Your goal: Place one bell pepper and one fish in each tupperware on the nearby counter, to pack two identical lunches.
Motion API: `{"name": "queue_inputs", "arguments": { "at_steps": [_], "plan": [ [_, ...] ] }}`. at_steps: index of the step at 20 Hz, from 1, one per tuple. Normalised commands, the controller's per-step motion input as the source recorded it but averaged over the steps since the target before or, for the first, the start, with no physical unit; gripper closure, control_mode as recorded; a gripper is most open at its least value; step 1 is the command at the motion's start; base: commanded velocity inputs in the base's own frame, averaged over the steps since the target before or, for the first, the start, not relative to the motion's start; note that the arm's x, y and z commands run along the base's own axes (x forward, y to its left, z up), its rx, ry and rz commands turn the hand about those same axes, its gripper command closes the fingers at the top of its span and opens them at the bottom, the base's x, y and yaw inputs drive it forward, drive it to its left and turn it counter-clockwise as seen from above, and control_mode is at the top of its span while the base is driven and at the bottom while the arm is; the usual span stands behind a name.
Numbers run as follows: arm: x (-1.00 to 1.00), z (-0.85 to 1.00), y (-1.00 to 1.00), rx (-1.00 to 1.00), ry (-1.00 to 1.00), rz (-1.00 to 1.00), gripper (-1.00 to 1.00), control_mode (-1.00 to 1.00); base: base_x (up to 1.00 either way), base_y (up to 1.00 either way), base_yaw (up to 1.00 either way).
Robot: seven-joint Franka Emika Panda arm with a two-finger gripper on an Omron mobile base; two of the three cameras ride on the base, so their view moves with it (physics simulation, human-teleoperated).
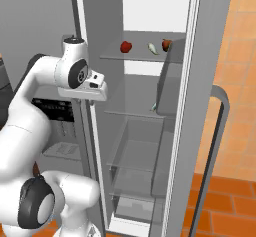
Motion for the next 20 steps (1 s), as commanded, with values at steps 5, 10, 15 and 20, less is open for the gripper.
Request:
{"name": "queue_inputs", "arguments": {
  "at_steps": [5,10,15,20],
  "plan": [
    [-0.36,-0.01,-0.35,0.00,-0.17,-0.02,-1.00,-1.00,0.00,0.00,0.00],
    [-0.13,-0.12,-0.63,0.00,-0.21,-0.19,-1.00,-1.00,0.00,0.00,0.00],
    [0.17,-0.34,-0.56,-0.02,-0.15,-0.23,-1.00,-1.00,0.00,0.00,0.00],
    [0.58,-0.36,-0.46,0.00,-0.03,-0.21,-1.00,-1.00,0.00,0.00,0.00]
  ]
}}
